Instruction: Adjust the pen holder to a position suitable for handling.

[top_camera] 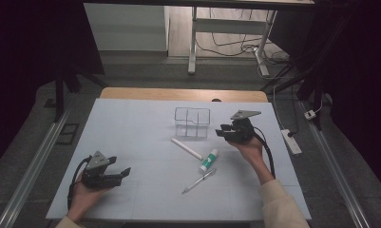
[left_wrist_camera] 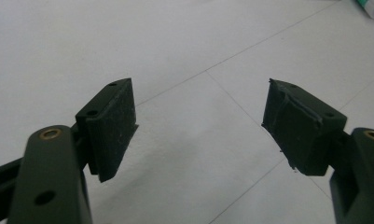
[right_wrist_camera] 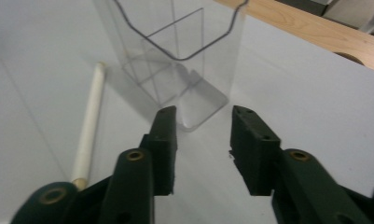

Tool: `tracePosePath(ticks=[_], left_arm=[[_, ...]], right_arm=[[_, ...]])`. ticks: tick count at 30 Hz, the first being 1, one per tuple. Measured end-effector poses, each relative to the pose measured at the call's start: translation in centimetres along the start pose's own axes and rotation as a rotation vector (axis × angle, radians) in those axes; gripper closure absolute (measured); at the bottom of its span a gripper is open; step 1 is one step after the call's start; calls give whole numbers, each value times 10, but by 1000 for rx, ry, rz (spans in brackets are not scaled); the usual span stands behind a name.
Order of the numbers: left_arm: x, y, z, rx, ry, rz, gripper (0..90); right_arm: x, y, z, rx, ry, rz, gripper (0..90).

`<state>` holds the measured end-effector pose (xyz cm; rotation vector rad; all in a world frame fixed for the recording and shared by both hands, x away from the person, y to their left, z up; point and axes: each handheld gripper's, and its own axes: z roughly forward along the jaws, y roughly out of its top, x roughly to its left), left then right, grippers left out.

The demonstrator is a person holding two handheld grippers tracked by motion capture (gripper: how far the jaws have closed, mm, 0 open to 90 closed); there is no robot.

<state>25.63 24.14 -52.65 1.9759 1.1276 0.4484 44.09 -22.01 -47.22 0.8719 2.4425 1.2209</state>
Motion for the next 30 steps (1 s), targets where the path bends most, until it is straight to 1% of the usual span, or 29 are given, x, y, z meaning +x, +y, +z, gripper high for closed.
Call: tracePosePath(ticks=[5, 7, 10, 13, 15, 17, 19, 22, 30], left_arm=[[-1, 0, 0, -1, -2, 9, 256], [-1, 0, 0, -3, -2, 10, 257], [0, 1, 1, -6, -4, 8, 258], [1, 2, 3, -5, -8, 5, 260], [0, 3, 4, -4, -6, 11, 261], [0, 4, 6, 1, -8, 16, 261], [0, 5, 7, 4, -7, 21, 261], [0, 5, 7, -2, -8, 18, 261], [0, 6, 7, 2, -7, 21, 260]], right_arm=[[10, 2, -7, -1, 23, -45, 502], [14, 2, -10, -12, 41, -48, 487], [18, 1, -13, -10, 49, -64, 469], [23, -1, -16, -15, 70, -76, 464], [25, -2, -18, -15, 80, -87, 462], [28, -3, -19, -5, 80, -114, 459], [30, -3, -20, -2, 86, -129, 457], [33, -3, -20, -2, 107, -131, 454], [41, -1, -19, -1, 147, -166, 444]])
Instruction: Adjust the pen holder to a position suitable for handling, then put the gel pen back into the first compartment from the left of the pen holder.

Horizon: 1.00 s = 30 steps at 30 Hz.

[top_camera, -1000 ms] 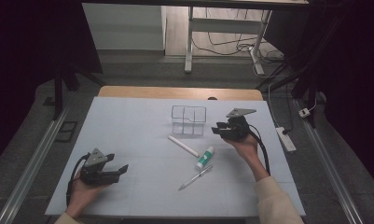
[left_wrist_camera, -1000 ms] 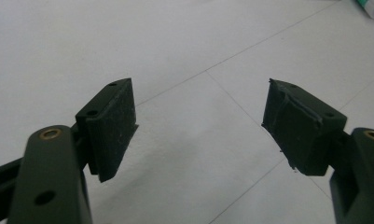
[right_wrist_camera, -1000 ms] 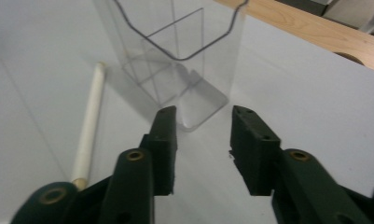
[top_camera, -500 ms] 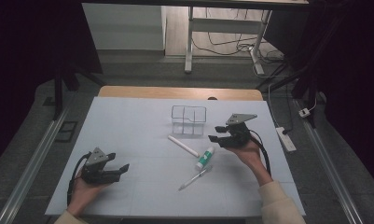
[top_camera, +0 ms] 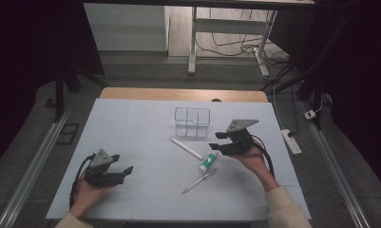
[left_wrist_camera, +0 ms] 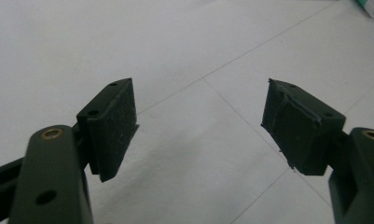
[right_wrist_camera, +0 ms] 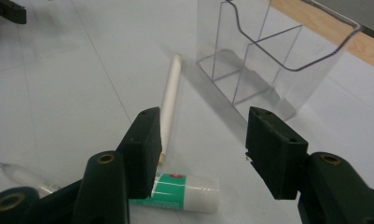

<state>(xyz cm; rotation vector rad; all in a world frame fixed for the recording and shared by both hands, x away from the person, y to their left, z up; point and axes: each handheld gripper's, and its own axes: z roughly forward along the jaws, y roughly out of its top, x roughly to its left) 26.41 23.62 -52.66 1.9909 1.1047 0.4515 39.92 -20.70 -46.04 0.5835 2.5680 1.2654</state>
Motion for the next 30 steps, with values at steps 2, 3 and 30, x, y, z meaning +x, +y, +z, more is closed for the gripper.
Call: tracePosePath(ticks=[2, 3, 30], left_arm=[[0, 0, 0, 0, 0, 1, 261], [-1, 1, 0, 0, 0, 4, 261], [-1, 0, 1, 7, -3, 9, 260]], right_arm=[[2, 0, 1, 6, 12, -11, 441], [2, 0, 1, 13, 12, -18, 439], [24, 6, 16, 63, 152, -118, 419]])
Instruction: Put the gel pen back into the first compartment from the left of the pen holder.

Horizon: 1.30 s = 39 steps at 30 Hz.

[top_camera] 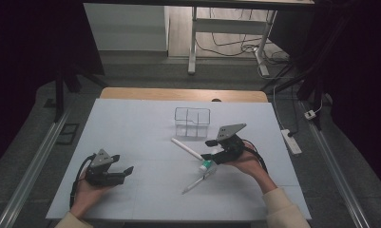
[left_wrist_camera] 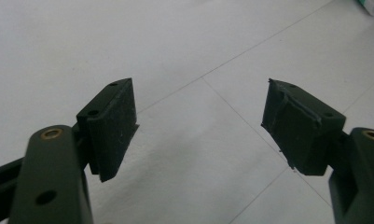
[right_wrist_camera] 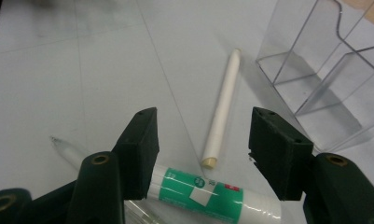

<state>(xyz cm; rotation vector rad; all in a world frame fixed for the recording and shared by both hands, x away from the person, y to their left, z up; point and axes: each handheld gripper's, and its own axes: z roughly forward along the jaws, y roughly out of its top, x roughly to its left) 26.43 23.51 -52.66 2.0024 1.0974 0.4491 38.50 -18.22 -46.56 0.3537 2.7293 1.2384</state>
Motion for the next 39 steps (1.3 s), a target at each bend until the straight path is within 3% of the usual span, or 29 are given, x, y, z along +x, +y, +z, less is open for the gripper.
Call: tracePosePath(ticks=[24, 33, 39], left_arm=[[1, 0, 2, 1, -12, -4, 260], [1, 0, 2, 2, -14, -3, 260], [1, 0, 2, 2, -17, -5, 260]], right_arm=[[30, 7, 26, 128, 176, -171, 336], [42, 7, 34, 175, 192, -257, 318], [49, 6, 42, 223, 233, -293, 320]])
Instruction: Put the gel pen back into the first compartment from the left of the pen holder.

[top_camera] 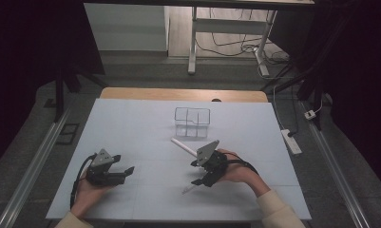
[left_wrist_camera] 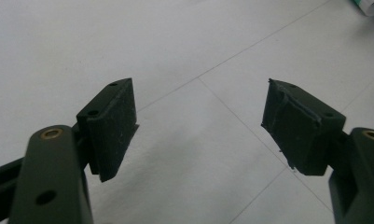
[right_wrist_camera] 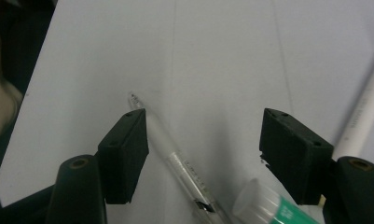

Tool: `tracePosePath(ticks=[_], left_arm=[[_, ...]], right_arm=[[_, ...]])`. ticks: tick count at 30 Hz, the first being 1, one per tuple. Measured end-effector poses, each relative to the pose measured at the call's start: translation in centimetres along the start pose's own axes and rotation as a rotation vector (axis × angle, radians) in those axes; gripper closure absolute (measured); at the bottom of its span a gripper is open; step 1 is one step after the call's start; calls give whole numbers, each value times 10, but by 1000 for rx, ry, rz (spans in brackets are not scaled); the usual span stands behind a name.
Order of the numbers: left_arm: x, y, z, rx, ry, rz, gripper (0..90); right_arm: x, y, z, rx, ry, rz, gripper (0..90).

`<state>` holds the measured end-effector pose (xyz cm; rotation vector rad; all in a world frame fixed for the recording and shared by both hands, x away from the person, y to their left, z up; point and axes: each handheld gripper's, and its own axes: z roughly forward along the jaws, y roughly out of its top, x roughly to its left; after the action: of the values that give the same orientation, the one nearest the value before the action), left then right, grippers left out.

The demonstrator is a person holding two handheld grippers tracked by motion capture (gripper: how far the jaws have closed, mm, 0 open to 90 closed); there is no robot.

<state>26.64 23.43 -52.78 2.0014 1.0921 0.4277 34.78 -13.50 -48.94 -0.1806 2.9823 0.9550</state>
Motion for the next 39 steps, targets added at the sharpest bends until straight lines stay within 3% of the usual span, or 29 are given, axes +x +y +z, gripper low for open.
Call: tracePosePath(ticks=[10, 21, 39], left_arm=[[0, 0, 0, 3, -2, 5, 260], [0, 0, 0, 3, -2, 7, 260], [-1, 0, 0, 2, -3, 11, 260]], right_arm=[[5, 0, 13, 56, 36, -28, 358], [8, -1, 19, 74, 52, -56, 436], [11, 0, 25, 108, 102, -84, 656]])
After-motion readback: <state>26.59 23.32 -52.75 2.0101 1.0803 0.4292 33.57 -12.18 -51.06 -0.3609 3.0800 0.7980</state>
